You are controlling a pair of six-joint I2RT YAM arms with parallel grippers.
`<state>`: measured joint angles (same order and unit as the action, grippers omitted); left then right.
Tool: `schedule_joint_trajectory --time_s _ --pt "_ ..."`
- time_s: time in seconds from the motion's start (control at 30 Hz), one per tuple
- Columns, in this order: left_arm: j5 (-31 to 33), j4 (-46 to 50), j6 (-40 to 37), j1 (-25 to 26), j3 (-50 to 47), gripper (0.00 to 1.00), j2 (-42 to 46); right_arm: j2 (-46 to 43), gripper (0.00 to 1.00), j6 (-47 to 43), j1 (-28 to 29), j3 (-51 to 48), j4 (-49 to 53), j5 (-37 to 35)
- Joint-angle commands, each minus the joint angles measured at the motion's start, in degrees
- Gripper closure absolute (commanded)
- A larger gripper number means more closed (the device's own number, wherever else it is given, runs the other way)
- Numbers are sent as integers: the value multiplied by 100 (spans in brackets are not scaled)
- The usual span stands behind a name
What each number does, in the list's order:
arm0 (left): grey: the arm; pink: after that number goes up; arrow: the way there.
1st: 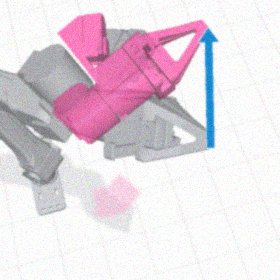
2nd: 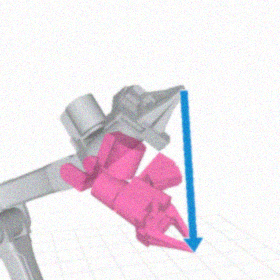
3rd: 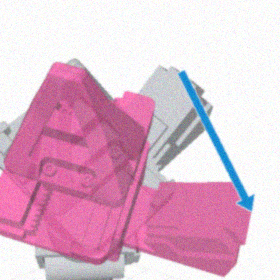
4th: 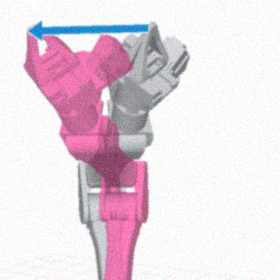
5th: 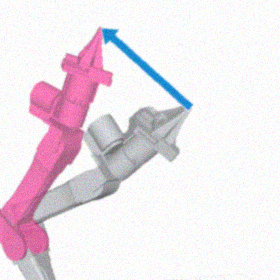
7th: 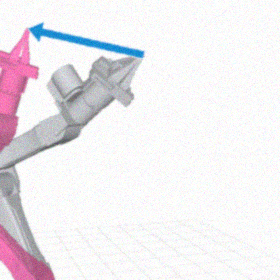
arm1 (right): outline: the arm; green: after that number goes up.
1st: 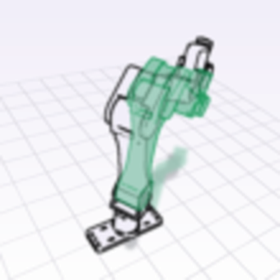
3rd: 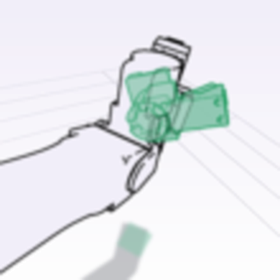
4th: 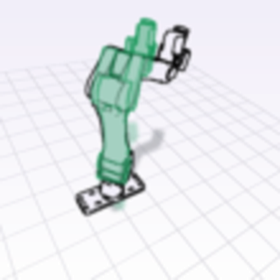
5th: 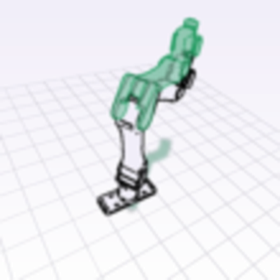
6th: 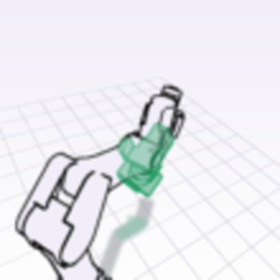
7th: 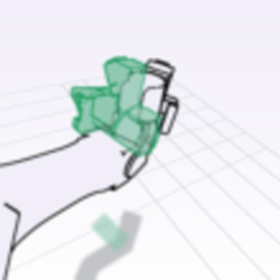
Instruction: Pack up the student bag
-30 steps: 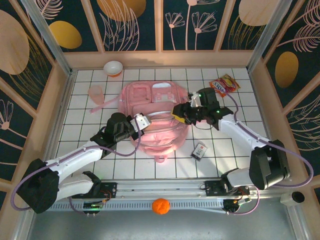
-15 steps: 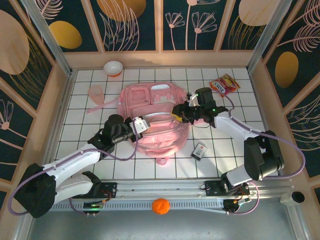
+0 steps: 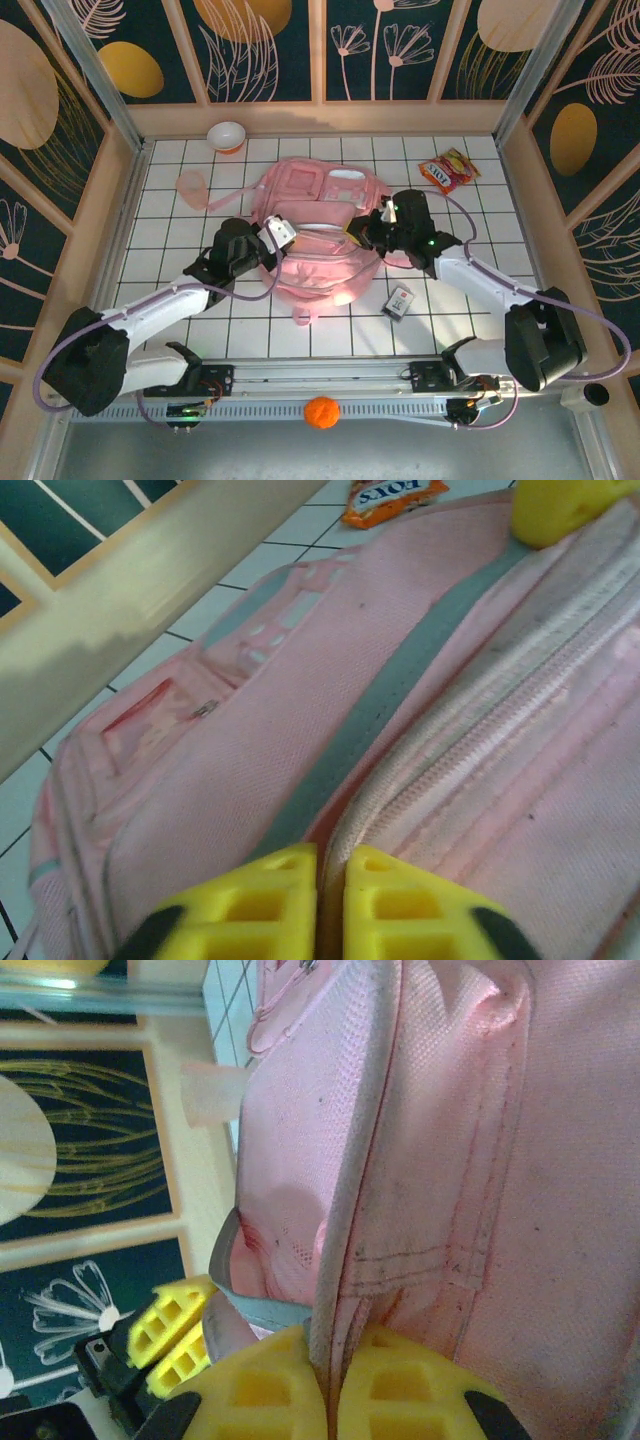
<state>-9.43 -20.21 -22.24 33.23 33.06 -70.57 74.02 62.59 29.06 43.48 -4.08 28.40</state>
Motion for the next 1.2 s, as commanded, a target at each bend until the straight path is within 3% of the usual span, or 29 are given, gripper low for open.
schedule_joint_trajectory --time_s 0.0,0.1,0.2,0.3,0.43,0.8,1.03,1.17 --pt "477 -353 287 -274 453 66 -102 -261 100 397 196 -95 -577 -412" --pt "40 53 380 -274 619 40 83 -232 100 596 381 -90 -817 -801" --pt "-155 334 818 -276 640 32 420 -189 100 701 528 -39 -948 -1077" --pt "-592 509 1249 -258 514 33 774 -168 100 797 683 26 -932 -1418" --pt "-490 727 1376 28 280 33 1132 -103 100 892 880 53 -1103 -1641" --pt "357 1203 1548 785 368 39 1329 57 100 1088 1275 28 -1444 -2152" --pt "850 1337 1519 1340 319 39 1327 261 100 1098 1363 111 -1612 -2094" --pt "1584 1261 1793 1684 287 38 1256 323 100 1106 1404 136 -1631 -2076"
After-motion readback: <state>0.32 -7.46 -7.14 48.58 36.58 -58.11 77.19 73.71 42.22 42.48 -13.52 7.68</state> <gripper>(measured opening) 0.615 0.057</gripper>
